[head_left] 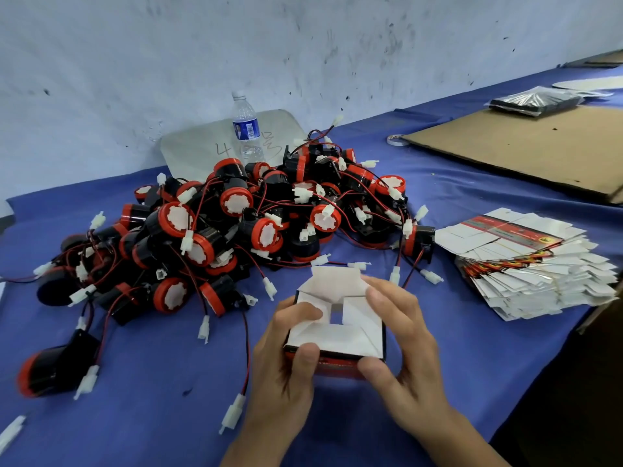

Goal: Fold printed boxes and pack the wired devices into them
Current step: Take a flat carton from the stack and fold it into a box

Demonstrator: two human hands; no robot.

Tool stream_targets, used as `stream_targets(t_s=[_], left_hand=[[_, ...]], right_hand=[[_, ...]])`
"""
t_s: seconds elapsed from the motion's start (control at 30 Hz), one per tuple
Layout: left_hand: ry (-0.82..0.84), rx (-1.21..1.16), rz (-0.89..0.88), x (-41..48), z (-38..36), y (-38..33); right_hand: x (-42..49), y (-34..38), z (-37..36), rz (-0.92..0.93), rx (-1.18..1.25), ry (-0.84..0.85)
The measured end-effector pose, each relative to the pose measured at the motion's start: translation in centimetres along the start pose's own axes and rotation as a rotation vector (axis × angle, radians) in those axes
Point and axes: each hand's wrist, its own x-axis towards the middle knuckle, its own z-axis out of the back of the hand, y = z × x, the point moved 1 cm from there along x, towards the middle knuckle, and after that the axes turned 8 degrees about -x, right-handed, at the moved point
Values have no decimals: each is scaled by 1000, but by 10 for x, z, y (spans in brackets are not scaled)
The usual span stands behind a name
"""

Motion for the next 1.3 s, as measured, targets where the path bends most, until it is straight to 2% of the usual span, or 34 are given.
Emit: stream_targets(t_s=[0.1,0.2,0.3,0.37,0.43,0.5,0.57,0.6,0.67,0.87,1.07,1.13,1.23,1.3], left_hand=[[-11,15,-18,1,3,2],[-39,-35,-39,-1,1,5],[-41,-119,19,-2,1,9],[-35,-81,1,-2,2,10],[-10,-52,-42,-1,3,8],[16,-31,-102,0,2,6],[42,15,-180,0,0,4],[46,30,-202,-1,-1,4],[41,29,-213,-1,0,4],[-9,79,-258,2,0,4],[-7,98,-279,2,1,3],[-4,82,-283,1,2,3],[35,42,-282,-1,3,1],[65,23,-289,-2,1,1]], right_hand=[[-1,1,2,-104,34,-6],[1,2,2,-78,34,25],[2,5,0,-50,62,55],[3,8,1,-142,158,84],[13,12,6,-345,305,128],[26,13,14,-526,427,300],[39,11,24,-603,488,565],[44,12,28,-599,485,659],[52,16,30,-557,428,730],[62,26,17,-349,36,693],[70,27,16,-282,61,746],[76,23,19,-380,192,838],[87,13,28,-647,467,950],[91,6,31,-760,604,1028]])
